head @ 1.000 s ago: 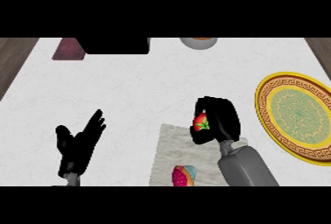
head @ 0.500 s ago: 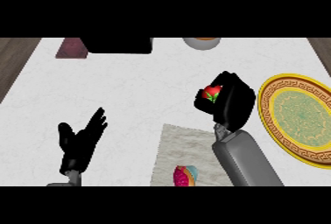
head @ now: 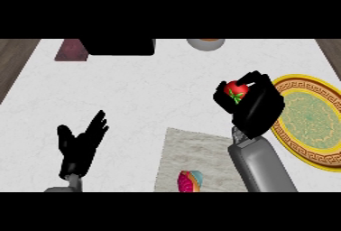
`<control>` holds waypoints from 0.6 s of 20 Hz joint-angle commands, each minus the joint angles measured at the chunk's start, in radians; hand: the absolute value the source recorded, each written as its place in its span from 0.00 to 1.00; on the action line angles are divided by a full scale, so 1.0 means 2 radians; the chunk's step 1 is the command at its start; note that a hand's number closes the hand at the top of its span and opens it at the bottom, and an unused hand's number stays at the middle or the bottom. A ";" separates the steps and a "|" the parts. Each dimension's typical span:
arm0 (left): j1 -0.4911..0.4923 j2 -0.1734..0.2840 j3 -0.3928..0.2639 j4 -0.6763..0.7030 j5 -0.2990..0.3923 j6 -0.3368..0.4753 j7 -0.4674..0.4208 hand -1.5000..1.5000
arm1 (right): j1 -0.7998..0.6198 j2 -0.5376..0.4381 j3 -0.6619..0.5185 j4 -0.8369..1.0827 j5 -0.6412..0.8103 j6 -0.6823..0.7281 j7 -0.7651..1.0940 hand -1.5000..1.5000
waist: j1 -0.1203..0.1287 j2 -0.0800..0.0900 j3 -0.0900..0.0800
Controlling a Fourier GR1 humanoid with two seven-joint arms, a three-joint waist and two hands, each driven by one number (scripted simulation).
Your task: Pick the tomato from the placemat and place it in the plate
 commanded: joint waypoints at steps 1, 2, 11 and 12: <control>-0.013 0.005 0.010 -0.003 0.004 0.004 0.013 0.50 | 0.058 0.003 -0.020 -0.028 0.036 -0.101 0.075 1.00 | -0.008 -0.001 0.000; 0.001 0.005 0.001 -0.015 0.004 -0.004 0.014 0.50 | 0.049 0.003 -0.051 0.005 0.037 -0.110 0.049 1.00 | -0.002 0.001 0.000; 0.011 -0.007 -0.003 -0.003 -0.002 0.000 0.001 0.50 | 0.083 -0.083 -0.179 0.013 -0.077 -0.166 -0.054 1.00 | -0.001 0.001 0.000; -0.008 -0.025 -0.016 0.009 -0.022 0.024 -0.002 0.50 | 0.070 -0.113 -0.191 0.042 -0.121 -0.177 -0.077 1.00 | -0.001 0.002 0.000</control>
